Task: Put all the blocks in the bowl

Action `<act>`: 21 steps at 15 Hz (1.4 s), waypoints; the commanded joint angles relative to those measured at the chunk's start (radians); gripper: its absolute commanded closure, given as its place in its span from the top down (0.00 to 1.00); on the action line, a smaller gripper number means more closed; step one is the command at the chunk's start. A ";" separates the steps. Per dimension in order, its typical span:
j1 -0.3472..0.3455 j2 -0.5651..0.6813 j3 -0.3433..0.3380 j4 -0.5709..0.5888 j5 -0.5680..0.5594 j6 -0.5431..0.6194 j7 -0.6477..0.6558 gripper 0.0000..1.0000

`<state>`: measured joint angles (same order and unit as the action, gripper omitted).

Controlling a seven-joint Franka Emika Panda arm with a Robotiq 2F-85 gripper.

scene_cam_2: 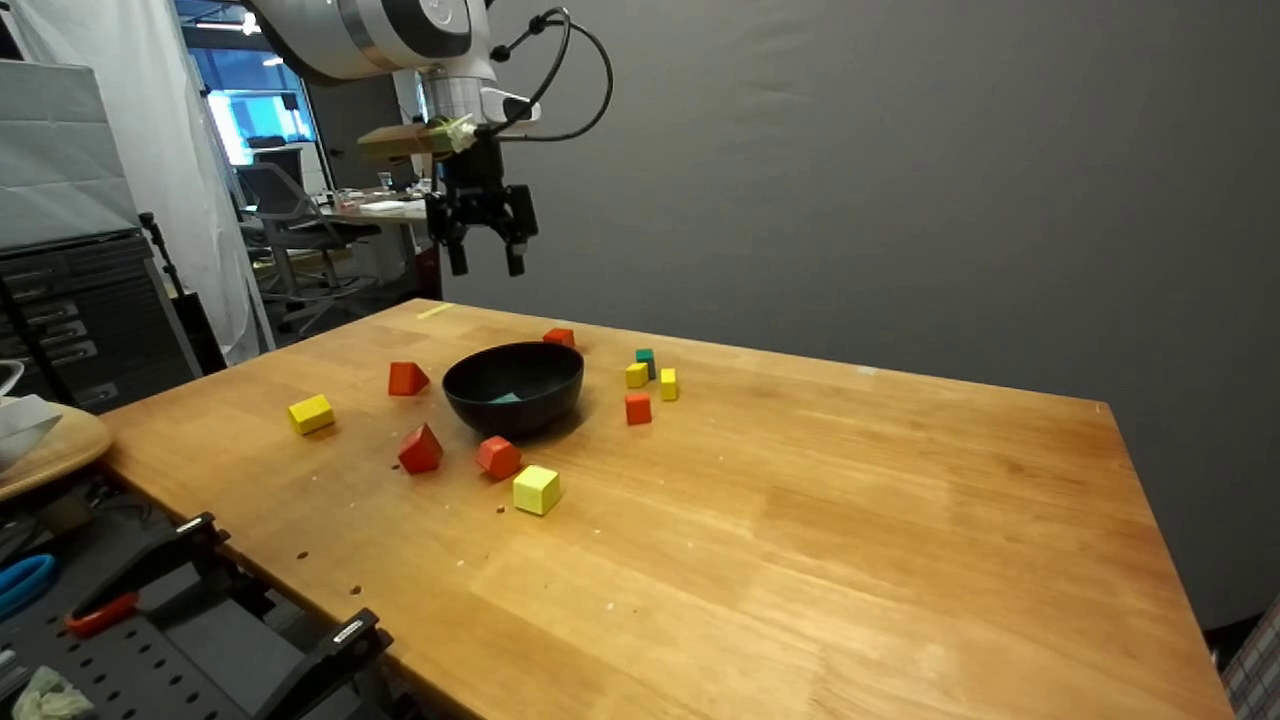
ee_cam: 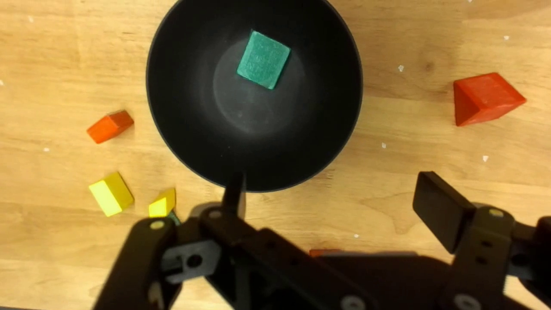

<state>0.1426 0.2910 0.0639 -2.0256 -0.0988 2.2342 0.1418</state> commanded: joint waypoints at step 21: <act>0.048 0.807 -0.024 0.957 -0.063 -0.087 -0.031 1.00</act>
<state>0.1825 0.9993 0.0329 -1.2585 -0.2092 2.2370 0.1588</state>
